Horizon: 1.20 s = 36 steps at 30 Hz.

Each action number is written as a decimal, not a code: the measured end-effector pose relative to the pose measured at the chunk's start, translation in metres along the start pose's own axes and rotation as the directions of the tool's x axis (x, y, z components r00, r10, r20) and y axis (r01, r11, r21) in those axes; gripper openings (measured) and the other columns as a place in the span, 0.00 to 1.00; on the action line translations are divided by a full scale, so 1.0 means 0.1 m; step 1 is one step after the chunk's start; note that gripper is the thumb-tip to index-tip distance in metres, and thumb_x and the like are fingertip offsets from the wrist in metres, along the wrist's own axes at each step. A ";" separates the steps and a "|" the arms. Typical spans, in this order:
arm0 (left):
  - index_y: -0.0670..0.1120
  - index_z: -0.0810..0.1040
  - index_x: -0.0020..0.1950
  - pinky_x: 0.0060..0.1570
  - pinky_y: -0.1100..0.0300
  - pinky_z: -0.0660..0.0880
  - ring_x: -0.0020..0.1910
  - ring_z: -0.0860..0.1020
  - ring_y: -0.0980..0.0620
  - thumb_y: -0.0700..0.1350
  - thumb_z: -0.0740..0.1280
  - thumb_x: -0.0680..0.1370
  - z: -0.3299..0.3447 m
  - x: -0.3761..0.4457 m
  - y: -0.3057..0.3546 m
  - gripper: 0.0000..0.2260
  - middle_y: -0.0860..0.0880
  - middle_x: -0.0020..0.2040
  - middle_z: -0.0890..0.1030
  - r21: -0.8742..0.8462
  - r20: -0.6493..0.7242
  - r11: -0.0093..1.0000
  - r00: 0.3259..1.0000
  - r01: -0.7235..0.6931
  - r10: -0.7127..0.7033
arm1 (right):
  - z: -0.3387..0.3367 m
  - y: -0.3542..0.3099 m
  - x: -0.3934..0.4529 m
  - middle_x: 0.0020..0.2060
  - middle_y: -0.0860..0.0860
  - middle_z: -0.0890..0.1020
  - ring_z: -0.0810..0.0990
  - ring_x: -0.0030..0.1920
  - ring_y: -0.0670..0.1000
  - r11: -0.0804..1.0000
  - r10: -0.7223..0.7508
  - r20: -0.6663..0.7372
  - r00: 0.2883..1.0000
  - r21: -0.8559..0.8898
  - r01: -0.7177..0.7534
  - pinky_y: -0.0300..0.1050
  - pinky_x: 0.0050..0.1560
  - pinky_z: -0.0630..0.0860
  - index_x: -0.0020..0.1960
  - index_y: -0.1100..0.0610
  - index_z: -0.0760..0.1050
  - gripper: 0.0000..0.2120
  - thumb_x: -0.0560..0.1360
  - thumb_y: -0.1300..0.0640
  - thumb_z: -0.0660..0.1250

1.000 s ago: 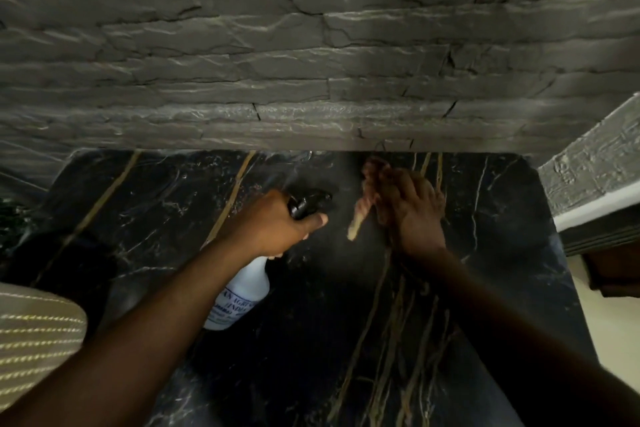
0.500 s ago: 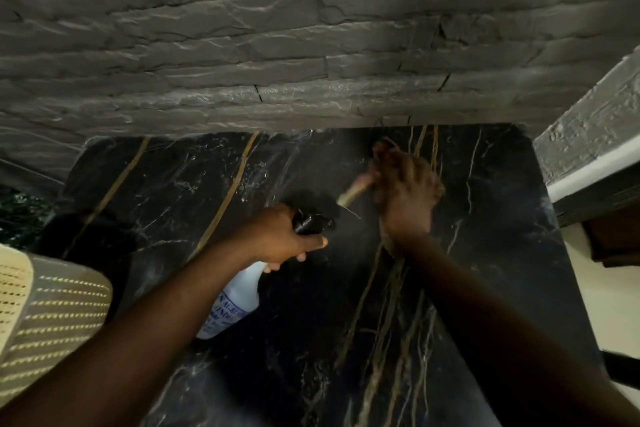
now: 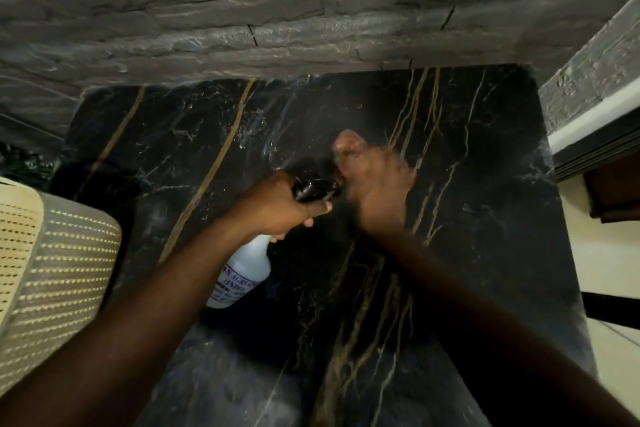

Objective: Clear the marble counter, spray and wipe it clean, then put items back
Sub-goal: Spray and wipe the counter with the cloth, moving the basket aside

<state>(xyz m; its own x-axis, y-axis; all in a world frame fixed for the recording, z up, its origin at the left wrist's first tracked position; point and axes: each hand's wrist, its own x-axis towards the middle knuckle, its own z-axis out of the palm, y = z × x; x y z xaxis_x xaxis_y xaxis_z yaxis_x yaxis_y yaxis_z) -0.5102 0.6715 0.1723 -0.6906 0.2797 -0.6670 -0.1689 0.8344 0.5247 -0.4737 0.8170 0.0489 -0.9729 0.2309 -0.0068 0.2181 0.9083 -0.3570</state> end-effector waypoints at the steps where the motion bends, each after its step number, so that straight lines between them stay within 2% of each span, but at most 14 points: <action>1: 0.50 0.79 0.40 0.23 0.64 0.68 0.17 0.71 0.59 0.53 0.71 0.74 0.03 -0.02 0.00 0.08 0.52 0.29 0.82 -0.009 -0.012 1.000 1.000 0.008 -0.008 | 0.07 -0.12 -0.24 0.66 0.54 0.65 0.64 0.67 0.60 0.996 -0.085 0.007 0.996 0.035 0.085 0.60 0.65 0.61 0.69 0.49 0.65 0.22 0.76 0.49 0.54; 4: 0.49 0.78 0.37 0.22 0.65 0.67 0.16 0.70 0.57 0.53 0.71 0.74 0.07 -0.12 -0.02 0.10 0.53 0.27 0.82 0.018 -0.030 0.999 0.999 0.026 -0.025 | -0.04 0.09 -1.14 0.68 0.47 0.65 0.64 0.68 0.56 0.849 -0.526 0.098 0.845 0.107 0.517 0.56 0.64 0.60 0.74 0.45 0.57 0.25 0.77 0.50 0.54; 6: 0.50 0.79 0.38 0.21 0.64 0.68 0.17 0.71 0.58 0.53 0.71 0.74 0.09 -0.18 -0.05 0.09 0.51 0.34 0.84 0.003 -0.058 1.000 0.998 0.023 -0.022 | -0.20 0.47 -1.32 0.68 0.47 0.68 0.63 0.69 0.56 0.812 -0.582 0.098 0.807 0.126 0.570 0.56 0.66 0.57 0.75 0.46 0.55 0.26 0.78 0.51 0.53; 10: 0.50 0.81 0.50 0.31 0.66 0.69 0.33 0.76 0.57 0.53 0.70 0.75 0.22 -0.28 -0.08 0.09 0.56 0.36 0.78 0.118 -0.168 0.992 0.984 -0.032 0.051 | -0.22 0.59 -0.87 0.67 0.51 0.69 0.60 0.71 0.55 0.969 -0.232 0.042 0.972 0.094 0.227 0.54 0.72 0.50 0.74 0.48 0.58 0.26 0.77 0.47 0.55; 14: 0.55 0.79 0.54 0.32 0.65 0.71 0.36 0.78 0.57 0.60 0.68 0.74 0.36 -0.36 -0.16 0.14 0.56 0.41 0.80 0.214 -0.033 0.973 0.994 -0.090 0.100 | -0.05 -0.03 -0.74 0.69 0.52 0.67 0.61 0.71 0.58 0.986 -0.025 0.057 0.998 0.167 0.015 0.63 0.71 0.55 0.72 0.50 0.60 0.27 0.74 0.46 0.47; 17: 0.50 0.82 0.46 0.34 0.69 0.73 0.31 0.78 0.63 0.57 0.69 0.74 0.37 -0.48 -0.31 0.11 0.54 0.38 0.82 0.202 -0.061 0.977 0.995 -0.069 0.083 | 0.00 0.08 -1.34 0.70 0.49 0.66 0.61 0.71 0.59 0.924 -0.368 0.123 0.922 0.160 0.347 0.65 0.66 0.60 0.72 0.47 0.59 0.24 0.76 0.50 0.50; 19: 0.49 0.83 0.51 0.47 0.61 0.77 0.44 0.82 0.55 0.59 0.70 0.73 0.33 -0.56 -0.47 0.15 0.50 0.45 0.85 0.189 -0.124 0.980 0.989 -0.062 0.087 | -0.08 0.47 -1.61 0.70 0.48 0.66 0.59 0.72 0.55 0.799 -0.599 0.138 0.789 0.169 0.577 0.61 0.68 0.59 0.73 0.46 0.58 0.23 0.78 0.51 0.52; 20: 0.50 0.82 0.55 0.50 0.59 0.77 0.49 0.81 0.52 0.60 0.70 0.72 0.32 -0.61 -0.54 0.18 0.49 0.50 0.84 0.204 -0.129 0.977 0.988 -0.056 0.084 | -0.15 0.65 -1.61 0.70 0.49 0.67 0.57 0.73 0.53 0.792 -0.606 0.099 0.790 0.170 0.586 0.60 0.70 0.57 0.73 0.46 0.59 0.22 0.79 0.50 0.51; 23: 0.52 0.82 0.54 0.47 0.61 0.74 0.50 0.80 0.52 0.63 0.67 0.73 0.38 -0.75 -0.62 0.19 0.50 0.52 0.84 0.296 -0.011 0.955 0.999 -0.035 0.040 | -0.22 0.64 -1.16 0.69 0.52 0.68 0.60 0.72 0.57 0.966 -0.232 -0.009 0.973 0.113 0.232 0.67 0.66 0.59 0.72 0.42 0.60 0.23 0.77 0.43 0.54; 25: 0.55 0.82 0.50 0.45 0.62 0.75 0.48 0.81 0.53 0.63 0.67 0.73 0.44 -0.79 -0.63 0.15 0.55 0.46 0.84 0.283 -0.006 0.955 0.995 -0.090 0.096 | -0.12 0.15 -0.88 0.69 0.53 0.67 0.61 0.70 0.60 0.995 -0.049 -0.020 0.999 0.081 0.051 0.68 0.65 0.61 0.71 0.44 0.61 0.26 0.74 0.46 0.62; 28: 0.58 0.82 0.41 0.43 0.63 0.76 0.42 0.82 0.55 0.57 0.68 0.74 0.40 -0.79 -0.65 0.06 0.58 0.38 0.82 0.183 -0.095 0.970 0.979 -0.161 0.181 | 0.22 -0.55 -1.16 0.65 0.57 0.72 0.66 0.67 0.62 0.977 -0.105 -0.014 0.994 0.186 0.106 0.67 0.66 0.63 0.67 0.52 0.70 0.20 0.75 0.52 0.58; 32: 0.52 0.81 0.54 0.49 0.56 0.77 0.50 0.81 0.49 0.67 0.63 0.71 0.32 -0.86 -0.95 0.23 0.52 0.50 0.83 0.391 0.042 0.906 0.986 -0.164 0.161 | 0.25 -0.27 -1.95 0.69 0.52 0.70 0.61 0.71 0.58 0.861 -0.503 0.082 0.861 0.130 0.491 0.57 0.71 0.55 0.70 0.47 0.65 0.21 0.78 0.50 0.53; 34: 0.50 0.78 0.50 0.48 0.60 0.73 0.50 0.79 0.52 0.68 0.61 0.73 0.27 -0.98 -1.16 0.23 0.54 0.47 0.80 0.465 0.080 0.871 0.988 -0.155 0.133 | 0.12 -0.01 -1.92 0.71 0.52 0.67 0.59 0.72 0.57 0.936 -0.333 -0.021 0.943 0.111 0.333 0.55 0.71 0.52 0.72 0.47 0.64 0.23 0.77 0.49 0.58; 36: 0.50 0.78 0.54 0.52 0.58 0.75 0.53 0.79 0.52 0.74 0.54 0.69 0.22 -1.08 -1.38 0.32 0.55 0.51 0.81 0.434 0.023 0.887 0.986 -0.158 0.164 | 0.04 -0.06 -1.66 0.71 0.52 0.66 0.57 0.71 0.58 1.000 -0.010 -0.132 0.991 0.026 0.014 0.59 0.69 0.53 0.73 0.45 0.62 0.27 0.75 0.50 0.65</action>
<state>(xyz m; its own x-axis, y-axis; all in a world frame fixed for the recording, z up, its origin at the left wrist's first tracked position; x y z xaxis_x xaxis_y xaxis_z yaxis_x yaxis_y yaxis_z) -0.3965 0.5364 0.1599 -0.6924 0.4237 -0.5840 0.2647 0.9021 0.3407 -0.3141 0.7719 0.0486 -0.9565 0.2655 0.1205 0.2023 0.9020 -0.3814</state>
